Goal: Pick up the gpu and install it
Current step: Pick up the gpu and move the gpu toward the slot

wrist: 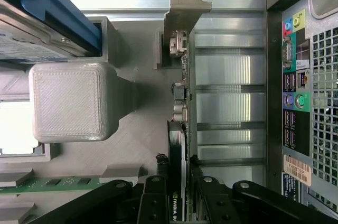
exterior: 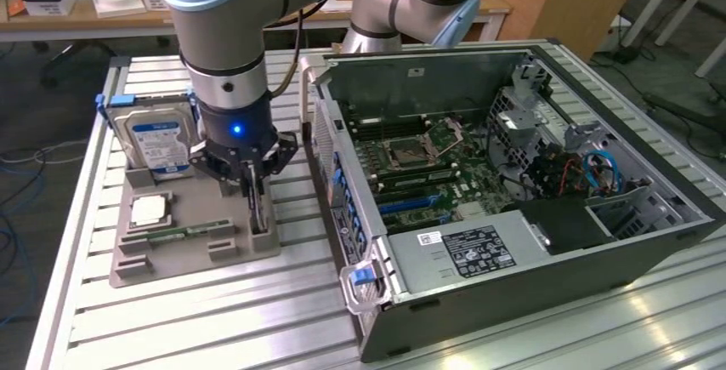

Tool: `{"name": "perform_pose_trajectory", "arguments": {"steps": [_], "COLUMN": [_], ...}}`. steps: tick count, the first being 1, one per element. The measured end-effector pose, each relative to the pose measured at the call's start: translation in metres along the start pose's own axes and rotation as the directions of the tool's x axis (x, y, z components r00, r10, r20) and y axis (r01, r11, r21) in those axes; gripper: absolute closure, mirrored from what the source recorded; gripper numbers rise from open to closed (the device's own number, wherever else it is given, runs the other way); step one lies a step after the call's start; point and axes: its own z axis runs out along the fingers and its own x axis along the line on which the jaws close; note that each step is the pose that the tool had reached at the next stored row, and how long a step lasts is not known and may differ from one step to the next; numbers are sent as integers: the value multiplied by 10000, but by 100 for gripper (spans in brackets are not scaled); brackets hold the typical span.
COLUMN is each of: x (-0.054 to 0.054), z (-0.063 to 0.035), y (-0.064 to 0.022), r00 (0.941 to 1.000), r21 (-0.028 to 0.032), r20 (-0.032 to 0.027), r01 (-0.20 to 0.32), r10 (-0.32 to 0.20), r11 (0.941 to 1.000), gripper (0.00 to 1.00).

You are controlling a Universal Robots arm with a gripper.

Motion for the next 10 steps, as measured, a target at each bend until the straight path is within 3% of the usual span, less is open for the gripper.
{"name": "perform_pose_trajectory", "arguments": {"steps": [4, 10], "x": [-1, -6], "z": [-39, -274], "y": [2, 12], "r00": [10000, 10000], "r21": [-1, 0], "r20": [1, 0], "r01": [0, -1], "r10": [0, 1], "r11": [10000, 10000], "gripper": [74, 74]}}
